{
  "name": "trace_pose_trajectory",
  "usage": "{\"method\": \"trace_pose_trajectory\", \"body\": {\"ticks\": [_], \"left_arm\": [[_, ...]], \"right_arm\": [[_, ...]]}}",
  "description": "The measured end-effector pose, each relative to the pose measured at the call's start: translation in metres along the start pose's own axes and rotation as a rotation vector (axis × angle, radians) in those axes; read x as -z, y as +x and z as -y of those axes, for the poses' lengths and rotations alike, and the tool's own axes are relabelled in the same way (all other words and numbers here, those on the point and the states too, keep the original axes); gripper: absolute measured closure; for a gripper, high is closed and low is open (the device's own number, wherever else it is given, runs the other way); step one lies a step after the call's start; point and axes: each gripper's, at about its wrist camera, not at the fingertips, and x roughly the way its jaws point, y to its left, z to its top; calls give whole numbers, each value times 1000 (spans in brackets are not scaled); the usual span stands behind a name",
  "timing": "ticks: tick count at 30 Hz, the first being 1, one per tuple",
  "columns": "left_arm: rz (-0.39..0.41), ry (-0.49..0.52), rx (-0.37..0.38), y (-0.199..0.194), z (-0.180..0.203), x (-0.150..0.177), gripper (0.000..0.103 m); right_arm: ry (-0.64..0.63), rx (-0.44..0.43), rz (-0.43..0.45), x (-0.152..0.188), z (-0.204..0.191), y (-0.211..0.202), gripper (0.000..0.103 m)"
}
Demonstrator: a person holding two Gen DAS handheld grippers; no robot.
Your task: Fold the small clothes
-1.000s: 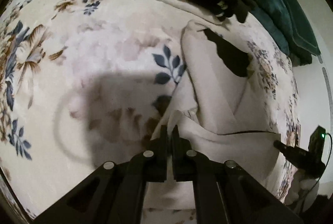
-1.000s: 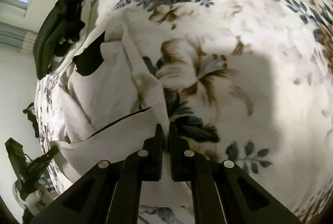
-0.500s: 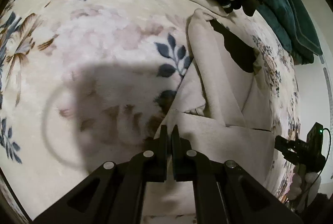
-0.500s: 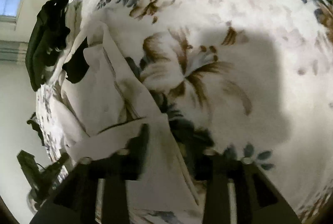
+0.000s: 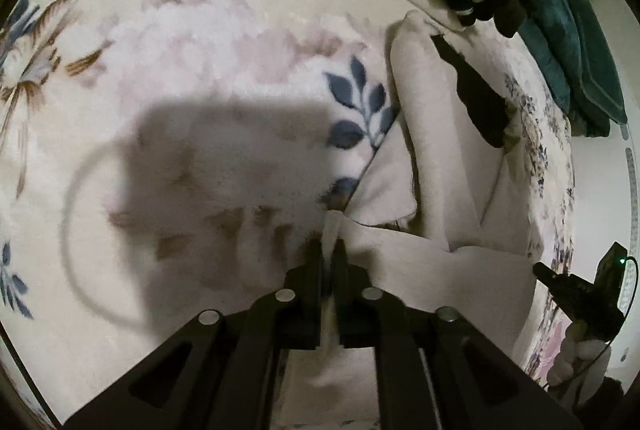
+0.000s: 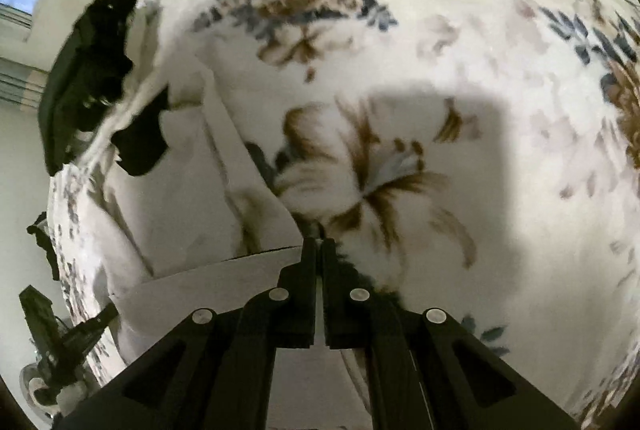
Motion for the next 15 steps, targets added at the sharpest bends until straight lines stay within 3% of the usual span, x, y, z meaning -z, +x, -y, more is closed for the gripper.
{"method": "trace_pose_trajectory", "body": {"ticks": [1,3,4,5,6,7,11,15], "left_arm": [[-14,-4,-2,-1,1,-2,97],[-28,-21,-15,-7,3,-8,74],[-14,-29,-7,-13,4,-14,69],[3,-34,10,-18,5,-19,58],[25,-40,22,-22,7,-27,46],[52,-38,30,-27,12,-40,41],[90,51,33,-21,42,-91,39],[68,261,-45,15,91,-143,39]], "right_arm": [[-1,4,-17,0,0,3,100],[22,-9,-85,-6,1,9,97],[34,-23,-98,-9,1,9,90],[43,-33,-106,-15,-1,7,83],[45,-35,-101,-21,-4,4,65],[43,-45,-91,-30,-8,1,54],[6,-69,-91,-75,-41,6,53],[-40,-54,-93,-133,-82,30,53]]}}
